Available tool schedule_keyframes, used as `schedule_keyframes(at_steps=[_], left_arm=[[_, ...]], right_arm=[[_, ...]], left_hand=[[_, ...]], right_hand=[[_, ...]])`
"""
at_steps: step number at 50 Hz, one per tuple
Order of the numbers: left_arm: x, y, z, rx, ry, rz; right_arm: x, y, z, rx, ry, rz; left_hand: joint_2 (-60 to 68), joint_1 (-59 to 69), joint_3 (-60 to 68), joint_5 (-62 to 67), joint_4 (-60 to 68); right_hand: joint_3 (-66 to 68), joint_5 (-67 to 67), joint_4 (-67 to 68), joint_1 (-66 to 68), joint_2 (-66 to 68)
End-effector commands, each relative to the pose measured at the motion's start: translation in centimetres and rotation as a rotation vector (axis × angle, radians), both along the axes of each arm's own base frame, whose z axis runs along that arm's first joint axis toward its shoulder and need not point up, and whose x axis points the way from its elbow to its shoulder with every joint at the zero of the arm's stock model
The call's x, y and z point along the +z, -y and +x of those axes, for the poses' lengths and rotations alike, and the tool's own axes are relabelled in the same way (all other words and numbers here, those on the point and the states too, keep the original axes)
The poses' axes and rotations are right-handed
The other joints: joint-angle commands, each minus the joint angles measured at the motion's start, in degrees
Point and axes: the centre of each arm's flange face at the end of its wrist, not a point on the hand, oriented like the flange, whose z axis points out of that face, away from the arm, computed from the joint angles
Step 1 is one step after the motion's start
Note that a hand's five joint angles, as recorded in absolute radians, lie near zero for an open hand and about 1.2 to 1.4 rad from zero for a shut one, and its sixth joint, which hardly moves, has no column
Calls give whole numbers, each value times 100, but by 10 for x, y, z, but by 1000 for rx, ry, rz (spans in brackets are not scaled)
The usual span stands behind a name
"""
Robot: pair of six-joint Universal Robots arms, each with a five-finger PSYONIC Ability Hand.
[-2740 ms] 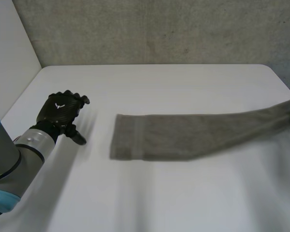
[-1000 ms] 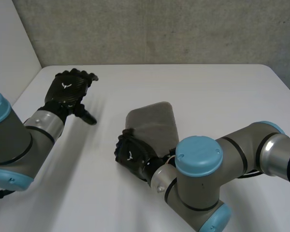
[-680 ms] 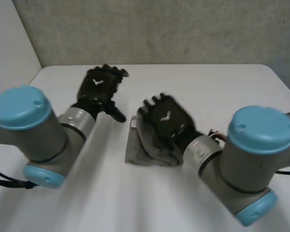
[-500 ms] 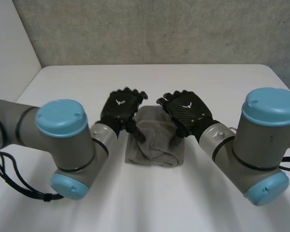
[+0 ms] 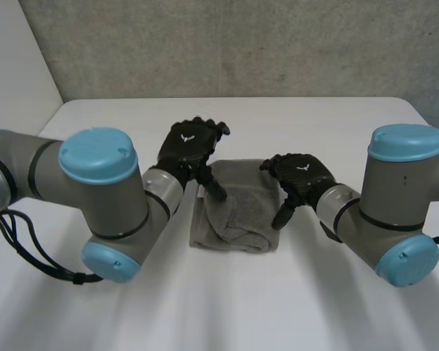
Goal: Fold the towel.
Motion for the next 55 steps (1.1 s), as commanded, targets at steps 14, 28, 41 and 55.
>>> schedule_keyframes(at_steps=[14,28,41,55], left_arm=[[-48,-4,-17,-37,120,137],[-74,-12,21,21,176,224],[-72,-11,25,28,169,206],[48,-19,28,27,-5,-23]], right_arm=[[-13,17,4,-44,90,78],[-33,4,25,9,74,203],[-30,-4,33,42,65,198],[91,-7,7,-38,195,-85]], left_hand=[[-231,-127,-93,6,-134],[-248,-144,-110,-11,-151],[-332,-228,-194,-95,-235],[-954,-850,-816,-717,-857]], right_hand=[[-334,-332,-419,-220,-381],[-334,-332,-419,-220,-381],[-334,-332,-419,-220,-381],[-334,-332,-419,-220,-381]])
